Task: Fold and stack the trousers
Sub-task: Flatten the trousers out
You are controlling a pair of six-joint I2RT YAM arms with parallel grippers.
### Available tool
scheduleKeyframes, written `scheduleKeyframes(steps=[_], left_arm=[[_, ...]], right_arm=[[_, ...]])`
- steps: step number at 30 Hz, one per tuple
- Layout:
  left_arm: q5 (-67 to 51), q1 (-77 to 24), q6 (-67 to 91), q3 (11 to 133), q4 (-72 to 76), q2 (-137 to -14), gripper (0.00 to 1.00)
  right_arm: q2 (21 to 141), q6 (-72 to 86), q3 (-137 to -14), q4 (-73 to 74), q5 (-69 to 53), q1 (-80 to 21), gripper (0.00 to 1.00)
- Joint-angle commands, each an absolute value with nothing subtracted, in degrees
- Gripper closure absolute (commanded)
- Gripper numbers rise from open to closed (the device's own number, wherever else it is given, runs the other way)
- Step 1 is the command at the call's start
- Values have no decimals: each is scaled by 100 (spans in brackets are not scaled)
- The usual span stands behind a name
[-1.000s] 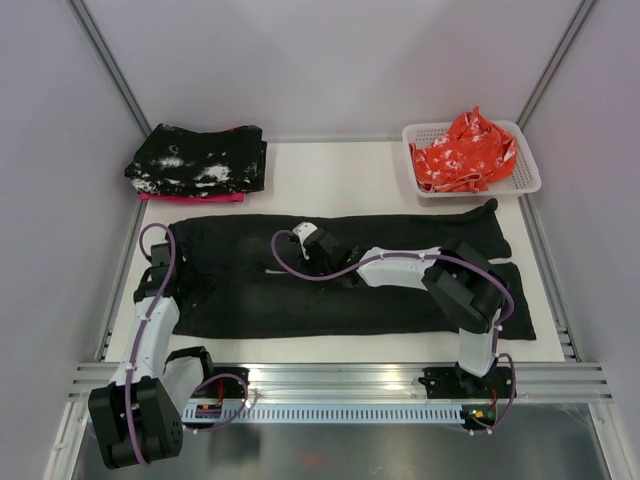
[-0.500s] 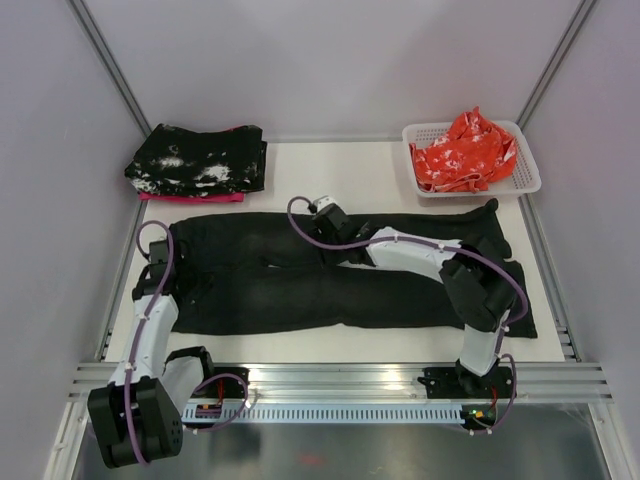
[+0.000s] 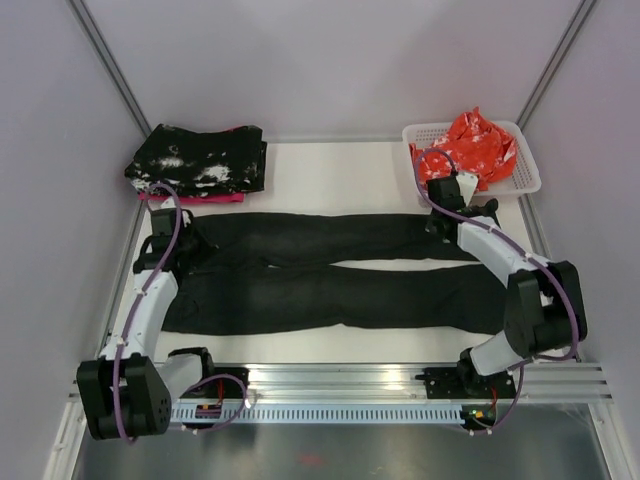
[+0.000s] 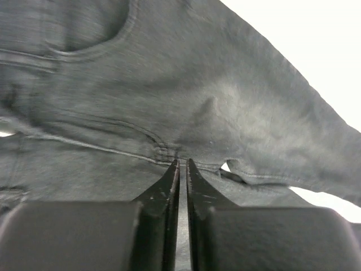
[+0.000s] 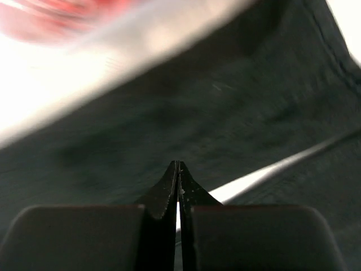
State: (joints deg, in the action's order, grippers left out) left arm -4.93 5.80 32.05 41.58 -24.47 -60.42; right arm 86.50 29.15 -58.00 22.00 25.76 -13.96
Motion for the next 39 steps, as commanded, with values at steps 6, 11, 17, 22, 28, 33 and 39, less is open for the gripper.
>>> scheduleKeyframes(steps=[6, 11, 17, 22, 28, 33, 39], left_arm=[[167, -755, 2997, 4869, -1995, -6987, 94], [97, -923, 3032, 4895, -1820, -7154, 94], [158, -1563, 3094, 5343, -1626, -7556, 89], [308, -2293, 3059, 6063, -1722, -8489, 84], [422, -2434, 3094, 6706, -1740, -9560, 83], [492, -2654, 3111, 6803, -1530, -9966, 83], [747, -2760, 3295, 6926, -1748, -10827, 89]], right_arm=[[9947, 3164, -5730, 1881, 2575, -871, 100], [10274, 3006, -5766, 1819, 2681, -844, 100], [10336, 2988, -5248, 2118, 2558, -817, 100], [9511, 3120, -4887, 2276, 2004, -686, 100], [9106, 3339, -4431, 2576, 1662, -686, 100], [9070, 3560, -3921, 2303, 1415, -686, 100], [8500, 3156, -4508, 2698, 1810, -686, 100]])
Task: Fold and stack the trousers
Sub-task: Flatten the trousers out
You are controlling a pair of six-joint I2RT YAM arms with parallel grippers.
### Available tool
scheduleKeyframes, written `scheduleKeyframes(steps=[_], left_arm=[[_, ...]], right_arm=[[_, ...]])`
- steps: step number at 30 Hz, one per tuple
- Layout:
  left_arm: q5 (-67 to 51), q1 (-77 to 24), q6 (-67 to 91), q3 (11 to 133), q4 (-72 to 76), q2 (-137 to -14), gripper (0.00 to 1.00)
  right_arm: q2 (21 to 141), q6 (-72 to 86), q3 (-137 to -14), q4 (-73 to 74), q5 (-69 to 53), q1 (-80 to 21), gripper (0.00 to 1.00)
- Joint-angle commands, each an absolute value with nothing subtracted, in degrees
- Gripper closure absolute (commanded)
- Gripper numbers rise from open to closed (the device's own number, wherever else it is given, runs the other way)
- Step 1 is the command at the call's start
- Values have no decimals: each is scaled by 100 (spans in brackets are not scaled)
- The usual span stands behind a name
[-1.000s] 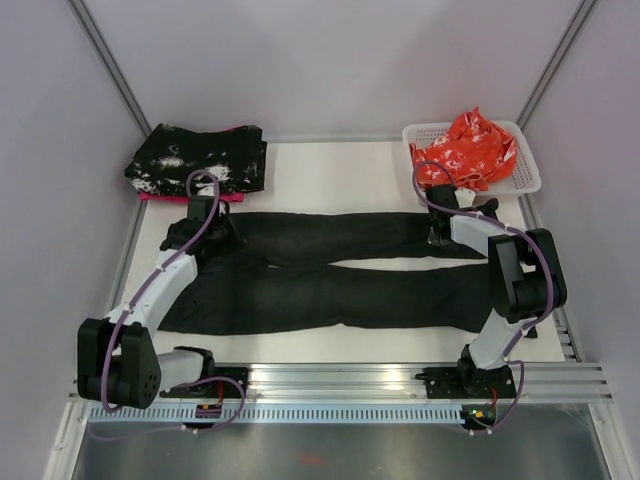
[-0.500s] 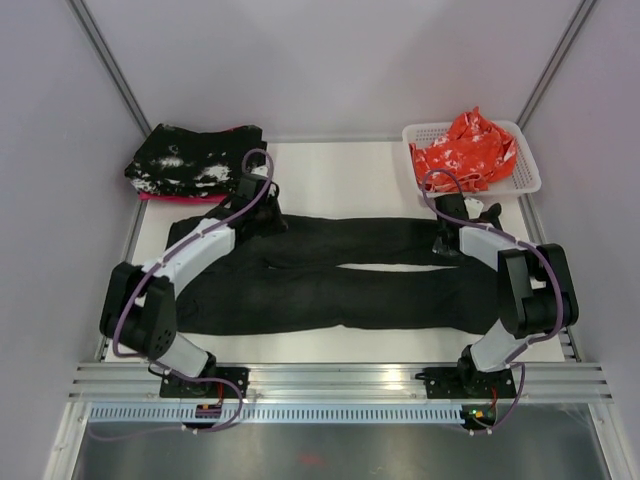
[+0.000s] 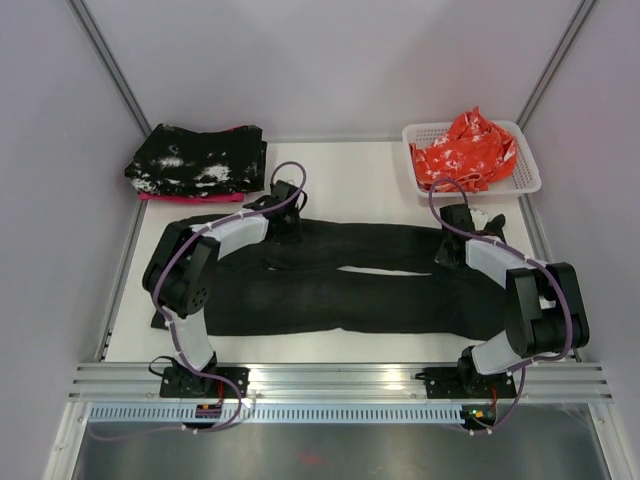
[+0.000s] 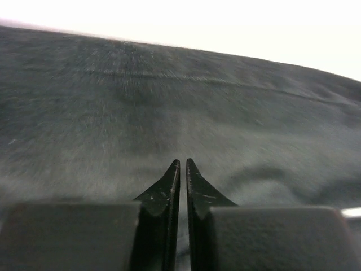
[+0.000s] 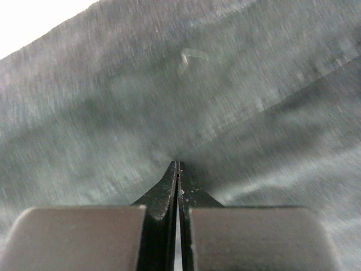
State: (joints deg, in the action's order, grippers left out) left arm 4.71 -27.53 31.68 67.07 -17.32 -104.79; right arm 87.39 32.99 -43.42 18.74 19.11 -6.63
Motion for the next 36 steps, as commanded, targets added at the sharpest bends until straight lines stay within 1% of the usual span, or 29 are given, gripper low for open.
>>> scheduleKeyframes(steps=[1, 4, 8, 11, 16, 19, 22, 26, 29, 30, 32, 34, 36], left_arm=[[756, -2760, 3339, 6891, -1793, -10941, 90], [730, -2760, 3507, 6637, -1749, -10925, 93], [668, -2760, 3551, 6425, -1731, -10785, 94], [633, -2760, 3551, 6232, -1775, -10609, 94], [659, -2760, 3533, 5863, -1810, -10108, 95], [677, -2760, 3542, 5687, -1916, -9871, 95], [720, -2760, 3568, 5485, -2021, -9660, 96], [931, -2751, 3542, 5335, -2179, -9414, 96], [844, -2751, 3419, 5326, -2162, -9238, 96], [844, -2751, 3384, 5387, -2136, -9220, 96], [896, -2751, 3305, 5501, -2179, -9272, 97], [905, -2751, 3200, 5660, -2294, -9342, 97], [888, -2751, 3147, 5730, -2338, -9360, 97]], right_arm=[[8238, 3033, -4622, 2716, 1871, -686, 100], [7868, 2813, -5000, 2305, 1969, -686, 98], [7997, 2786, -5211, 1821, 2074, -686, 97], [8541, 2786, -5431, 1697, 2302, -677, 97], [9543, 2786, -5555, 1390, 2329, -686, 99], [9930, 2795, -5537, 1117, 2381, -686, 99], [10195, 2813, -5720, 1159, 2583, -633, 100], [10187, 2883, -5827, 1186, 2716, -475, 100], [9985, 2822, -5959, 1336, 2200, -334, 98], [9732, 2786, -5959, 1327, 2093, -334, 98], [9432, 2777, -5819, 1170, 2074, -334, 93], [9019, 2716, -5705, 1038, 2101, -299, 83], [8808, 2576, -5704, 1055, 2014, -246, 70]])
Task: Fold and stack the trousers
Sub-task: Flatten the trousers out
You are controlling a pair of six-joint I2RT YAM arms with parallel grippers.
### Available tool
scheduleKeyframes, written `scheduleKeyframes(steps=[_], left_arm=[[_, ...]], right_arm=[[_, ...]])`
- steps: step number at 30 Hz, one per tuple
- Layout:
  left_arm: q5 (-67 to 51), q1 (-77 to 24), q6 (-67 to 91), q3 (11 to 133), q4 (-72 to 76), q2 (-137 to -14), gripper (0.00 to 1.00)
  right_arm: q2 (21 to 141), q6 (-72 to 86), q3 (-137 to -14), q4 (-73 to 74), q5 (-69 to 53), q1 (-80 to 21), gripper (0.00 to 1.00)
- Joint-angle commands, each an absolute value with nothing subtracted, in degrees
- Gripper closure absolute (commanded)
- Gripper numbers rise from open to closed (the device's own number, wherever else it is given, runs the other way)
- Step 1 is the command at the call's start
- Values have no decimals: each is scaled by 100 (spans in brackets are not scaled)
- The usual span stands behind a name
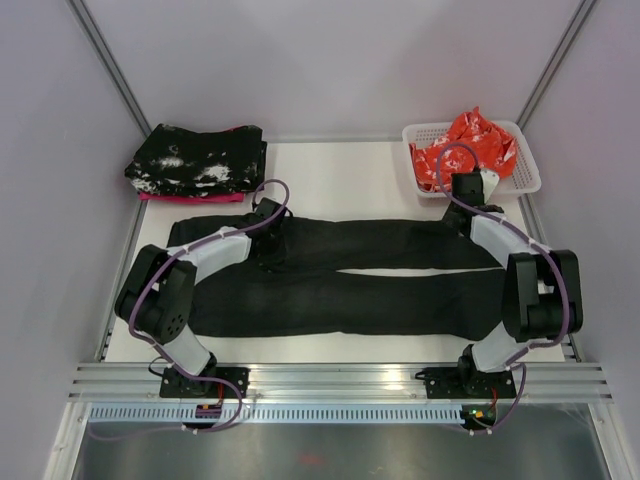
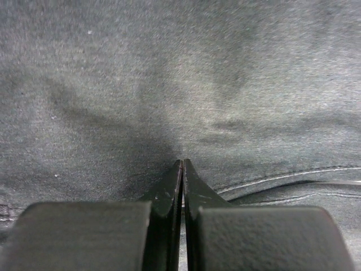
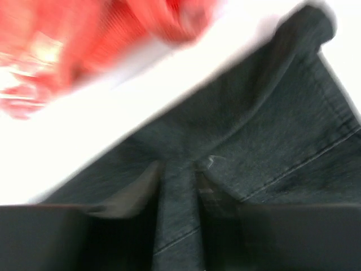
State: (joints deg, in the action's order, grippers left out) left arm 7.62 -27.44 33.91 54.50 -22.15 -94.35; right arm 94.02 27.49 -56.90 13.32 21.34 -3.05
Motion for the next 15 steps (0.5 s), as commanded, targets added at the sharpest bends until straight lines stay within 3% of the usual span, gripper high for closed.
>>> scheduleKeyframes(steps=[1, 4, 7, 15], left_arm=[[888, -2751, 3086, 5757, -2312, -9343, 97], [862, -2733, 2989, 5818, -2241, -9281, 97], [782, -2733, 2944, 5968, -2302, -9325, 97], [624, -2733, 2927, 5941, -2215, -9360, 97]], right_arm=[[8781, 2506, -5704, 1072, 2004, -229, 58], [8833, 2321, -5625, 1028, 2171, -185, 53], [8982, 2522, -5721, 1491, 2188, -62, 58], [9202, 3093, -5432, 1583, 2453, 499, 59]])
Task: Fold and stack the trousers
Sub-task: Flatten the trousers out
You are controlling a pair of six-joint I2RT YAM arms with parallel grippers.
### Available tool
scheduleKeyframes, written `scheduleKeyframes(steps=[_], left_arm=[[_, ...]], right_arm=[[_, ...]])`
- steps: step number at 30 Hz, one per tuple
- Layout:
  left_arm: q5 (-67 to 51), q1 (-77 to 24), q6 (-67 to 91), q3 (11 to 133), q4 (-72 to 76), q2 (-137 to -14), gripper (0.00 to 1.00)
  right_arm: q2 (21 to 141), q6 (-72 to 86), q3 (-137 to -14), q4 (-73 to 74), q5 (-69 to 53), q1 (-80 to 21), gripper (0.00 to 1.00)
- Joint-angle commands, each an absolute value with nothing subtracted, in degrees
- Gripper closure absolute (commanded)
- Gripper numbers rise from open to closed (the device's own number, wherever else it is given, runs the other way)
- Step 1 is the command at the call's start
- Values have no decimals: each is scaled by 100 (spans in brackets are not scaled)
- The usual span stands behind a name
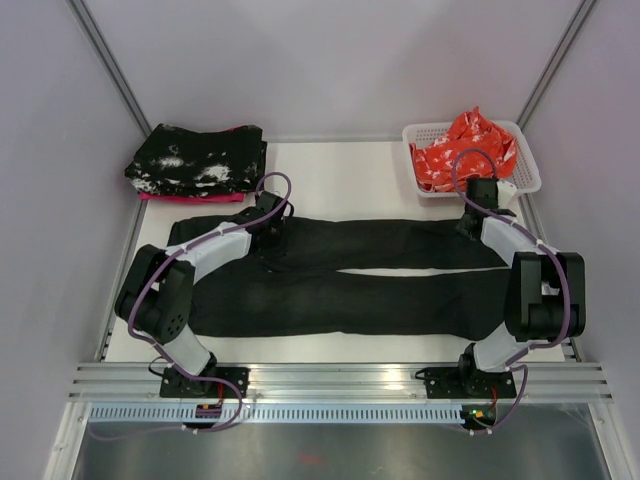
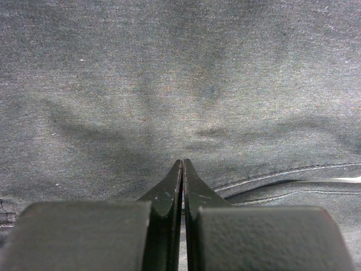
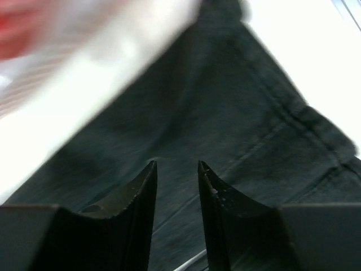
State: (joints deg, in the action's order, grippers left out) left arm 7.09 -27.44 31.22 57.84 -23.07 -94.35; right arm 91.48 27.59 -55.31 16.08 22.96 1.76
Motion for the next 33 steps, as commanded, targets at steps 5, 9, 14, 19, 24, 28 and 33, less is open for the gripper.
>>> scheduleKeyframes(steps=[5, 9, 14, 19, 24, 28, 33], left_arm=[[650, -2725, 2979, 5828, -2197, -9378, 97], [650, -2707, 2988, 5775, -2188, -9413, 97], [624, -2689, 3015, 5792, -2180, -9492, 97], [580, -2681, 3023, 5827, -2197, -9580, 97], [562, -2681, 3032, 5801, -2224, -9624, 97], [563, -2663, 3041, 5836, -2241, -9677, 97], [448, -2654, 3041, 5994, -2329, -9721, 97]], right_arm=[[9429, 3357, -5501, 1169, 2224, 834, 64], [9913, 3384, -5975, 1301, 2215, 940, 64], [10099, 3822, -5986, 881, 1820, 1195, 63], [10046, 4411, -5704, 212, 1424, 1397, 62], [9862, 4877, -5222, -640, 1205, 1705, 60], [9966, 5088, -5001, -1282, 801, 1872, 60], [10063, 5554, -4641, -2582, 62, 1995, 63]])
